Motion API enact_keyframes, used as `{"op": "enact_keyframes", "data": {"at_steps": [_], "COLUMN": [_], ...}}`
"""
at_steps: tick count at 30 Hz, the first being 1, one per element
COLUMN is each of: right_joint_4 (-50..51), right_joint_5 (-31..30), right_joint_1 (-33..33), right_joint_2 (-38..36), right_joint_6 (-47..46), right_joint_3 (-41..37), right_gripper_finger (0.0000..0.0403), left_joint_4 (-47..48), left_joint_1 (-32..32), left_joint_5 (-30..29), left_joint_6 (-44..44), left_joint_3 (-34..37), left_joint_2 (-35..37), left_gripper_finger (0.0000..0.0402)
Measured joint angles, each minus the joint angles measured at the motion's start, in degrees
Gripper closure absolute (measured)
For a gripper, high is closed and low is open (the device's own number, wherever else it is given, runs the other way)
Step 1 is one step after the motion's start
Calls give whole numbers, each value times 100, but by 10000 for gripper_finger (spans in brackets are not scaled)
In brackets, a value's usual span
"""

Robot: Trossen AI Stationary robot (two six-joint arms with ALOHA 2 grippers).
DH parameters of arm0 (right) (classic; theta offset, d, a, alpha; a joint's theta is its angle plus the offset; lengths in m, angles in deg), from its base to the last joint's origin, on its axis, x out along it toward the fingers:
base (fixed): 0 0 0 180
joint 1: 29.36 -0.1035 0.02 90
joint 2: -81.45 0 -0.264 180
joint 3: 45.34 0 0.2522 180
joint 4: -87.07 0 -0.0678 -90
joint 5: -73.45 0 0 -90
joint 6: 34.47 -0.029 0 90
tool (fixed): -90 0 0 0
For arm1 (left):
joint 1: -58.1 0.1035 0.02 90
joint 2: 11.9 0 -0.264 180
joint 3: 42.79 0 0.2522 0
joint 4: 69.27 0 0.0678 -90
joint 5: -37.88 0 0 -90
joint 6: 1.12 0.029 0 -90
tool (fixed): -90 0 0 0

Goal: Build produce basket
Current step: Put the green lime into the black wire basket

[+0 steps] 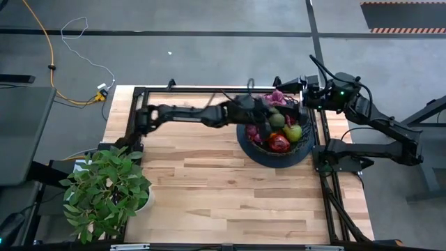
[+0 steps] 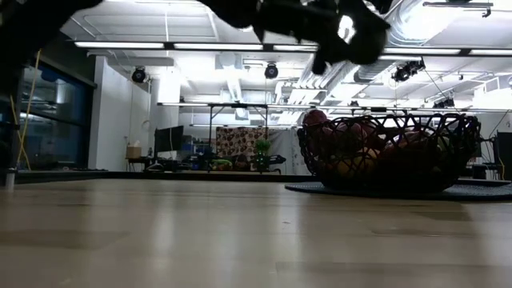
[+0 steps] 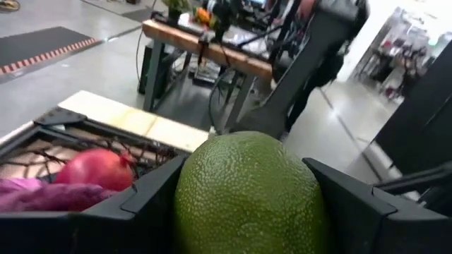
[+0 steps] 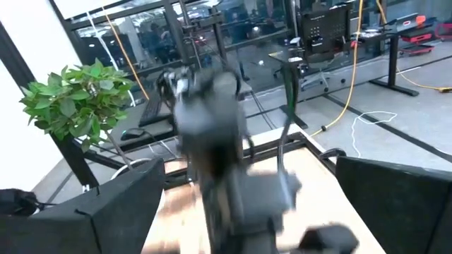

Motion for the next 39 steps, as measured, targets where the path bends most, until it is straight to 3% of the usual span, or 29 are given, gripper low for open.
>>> {"op": "enact_keyframes", "data": {"at_steps": [11,24,32,39], "right_joint_4": [0,2,2,4], "right_joint_5": [-181,-181,-181,-181], "right_joint_1": [0,0,0,1], "right_joint_2": [0,2,11,11], "right_joint_6": [2,4,4,4], "right_joint_3": [0,0,0,0], "right_gripper_finger": [6,6,6,6], "left_joint_4": [-327,-528,-508,-457], "left_joint_1": [-53,-58,-58,-56], "left_joint_5": [-65,-71,-617,-650], "left_joint_6": [32,336,484,482], "left_joint_3": [-232,-235,-233,-233], "left_joint_2": [-1154,-1212,-1212,-1212], "left_gripper_finger": [145,141,139,126]}}
